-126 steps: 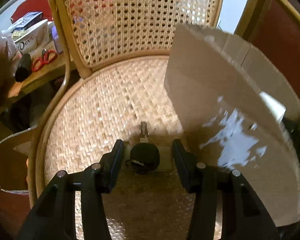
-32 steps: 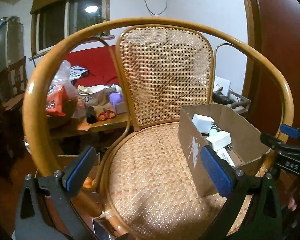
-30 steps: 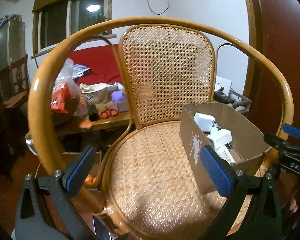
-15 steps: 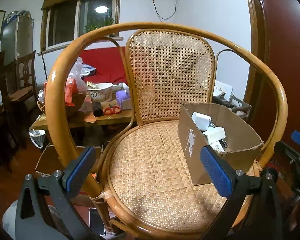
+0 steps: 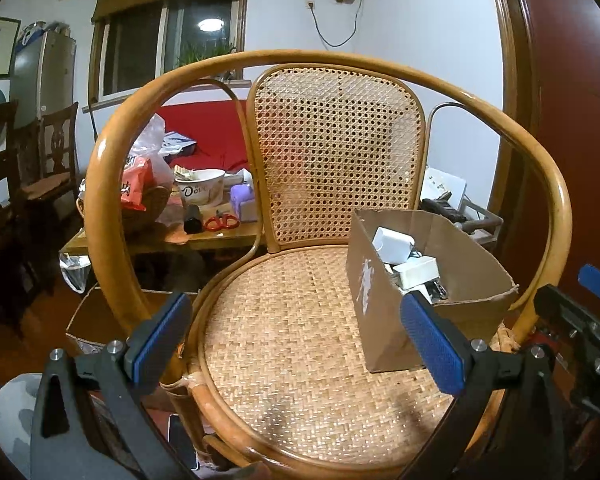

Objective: Organize rigid objects

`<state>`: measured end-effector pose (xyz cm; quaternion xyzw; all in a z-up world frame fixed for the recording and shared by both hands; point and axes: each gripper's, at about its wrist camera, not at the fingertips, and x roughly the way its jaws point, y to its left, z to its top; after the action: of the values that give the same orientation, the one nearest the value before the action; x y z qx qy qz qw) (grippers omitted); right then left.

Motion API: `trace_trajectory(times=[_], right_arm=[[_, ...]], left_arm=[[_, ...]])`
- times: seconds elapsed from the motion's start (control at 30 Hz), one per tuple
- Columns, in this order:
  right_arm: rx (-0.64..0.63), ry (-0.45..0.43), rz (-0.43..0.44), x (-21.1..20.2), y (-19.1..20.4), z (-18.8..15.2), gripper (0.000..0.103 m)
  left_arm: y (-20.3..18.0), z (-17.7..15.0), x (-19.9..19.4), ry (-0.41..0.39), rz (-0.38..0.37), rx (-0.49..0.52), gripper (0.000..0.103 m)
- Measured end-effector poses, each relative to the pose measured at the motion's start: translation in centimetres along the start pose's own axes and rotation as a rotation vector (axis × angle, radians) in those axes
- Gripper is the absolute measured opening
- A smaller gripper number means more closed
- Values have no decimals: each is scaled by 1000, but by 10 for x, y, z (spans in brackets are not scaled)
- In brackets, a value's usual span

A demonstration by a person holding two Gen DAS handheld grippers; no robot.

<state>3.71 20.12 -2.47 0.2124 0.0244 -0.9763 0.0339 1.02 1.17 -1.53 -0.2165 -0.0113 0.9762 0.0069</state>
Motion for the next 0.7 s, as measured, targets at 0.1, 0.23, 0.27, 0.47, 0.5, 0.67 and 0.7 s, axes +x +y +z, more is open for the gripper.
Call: trace_trajectory(times=[0.1,0.23,0.27,0.47,0.5,0.67,0.7], right_arm=[[-8,7,0,0,2,-1,88],[-10,-3,-3,-2,1,-1,89],[-7,-2,-2,-3,1,-1,89],[-9,6,-13,-2,1,-2,89],[-9,7,-14,-1,1,-3,89],[-8,9,-10,-1,0,-2,89],[-6,8,-8,-1,0,-2,89]], left_arm=[[-5,-1,0,0,-23,14,103],[-8,-1,-2,-18,-21,5,103],[-8,-1,-2,-17,-20,4,103],[-8,-3,2,15,-36,11,103],[-9,-3,3,17,-34,12,103],[-12,-3,2,9,-38,22,103],[-11,-3,2,9,-39,23,103]])
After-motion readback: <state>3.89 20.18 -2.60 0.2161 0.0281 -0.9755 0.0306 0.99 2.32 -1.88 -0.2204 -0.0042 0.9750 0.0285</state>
